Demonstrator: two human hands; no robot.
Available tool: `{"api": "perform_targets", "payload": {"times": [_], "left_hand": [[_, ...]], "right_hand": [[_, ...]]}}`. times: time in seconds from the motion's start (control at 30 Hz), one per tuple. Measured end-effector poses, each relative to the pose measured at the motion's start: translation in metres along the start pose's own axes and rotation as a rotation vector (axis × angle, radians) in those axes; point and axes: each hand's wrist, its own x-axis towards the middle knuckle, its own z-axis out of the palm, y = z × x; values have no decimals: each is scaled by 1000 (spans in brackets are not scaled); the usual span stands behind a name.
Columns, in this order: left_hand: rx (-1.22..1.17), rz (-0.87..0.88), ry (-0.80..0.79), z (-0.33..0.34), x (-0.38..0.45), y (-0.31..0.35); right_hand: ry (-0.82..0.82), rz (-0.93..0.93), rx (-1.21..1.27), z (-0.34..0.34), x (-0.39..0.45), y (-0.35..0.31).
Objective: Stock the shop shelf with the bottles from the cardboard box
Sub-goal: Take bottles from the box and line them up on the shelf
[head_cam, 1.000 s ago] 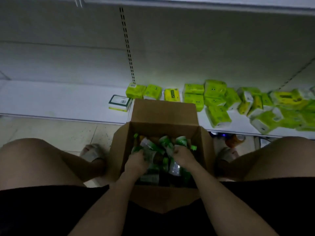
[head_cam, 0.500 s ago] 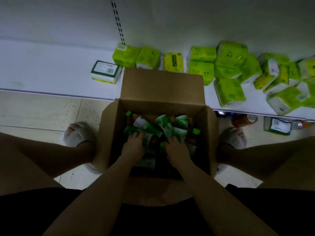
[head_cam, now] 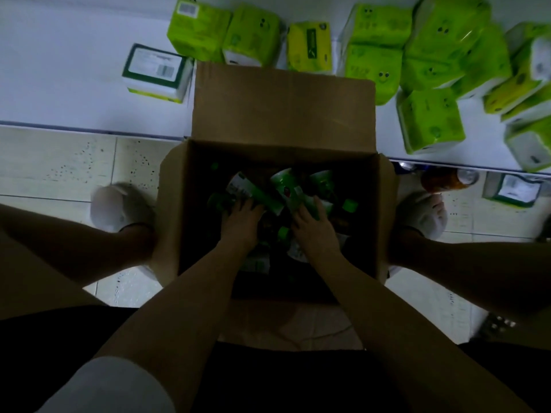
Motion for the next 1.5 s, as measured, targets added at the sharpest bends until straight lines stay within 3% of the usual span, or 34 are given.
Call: {"api": "perform_targets", "payload": {"times": [0.3,0.47,0.6,0.77,0.83,0.9,1.0,1.1,1.2,1.5], "left_hand": [[101,33,20,-4,0,-3],[62,67,111,-10,-12,-8],[-173,63,258,-20,-23,-17],[-686,-112,428,-33,-48,-30],[-850,-171,506,-39,-58,-31],[-1012,-209,563,-45,-68,-30],[-1225,-203,605,-54,-85,-25],[-1397,-205,629,-62,-102,-16],[-1473,-146,670,-74,-117,-7],[-1474,250,802,-142,-179,20]], "right_hand": [[167,-9,276,4,-6,14],[226,8,418,6,-11,13],[259,-7,579,6,-19,11],[234,-8,851,-3,-31,12],[273,11,1019,-10,-37,12],[313,35,1377,-19,-47,11],[206,129,1975,-37,-69,12],[147,117,2227,-52,-84,17],[158,-4,2342,-69,-100,23],[426,-265,2490,-135,-153,35]]}}
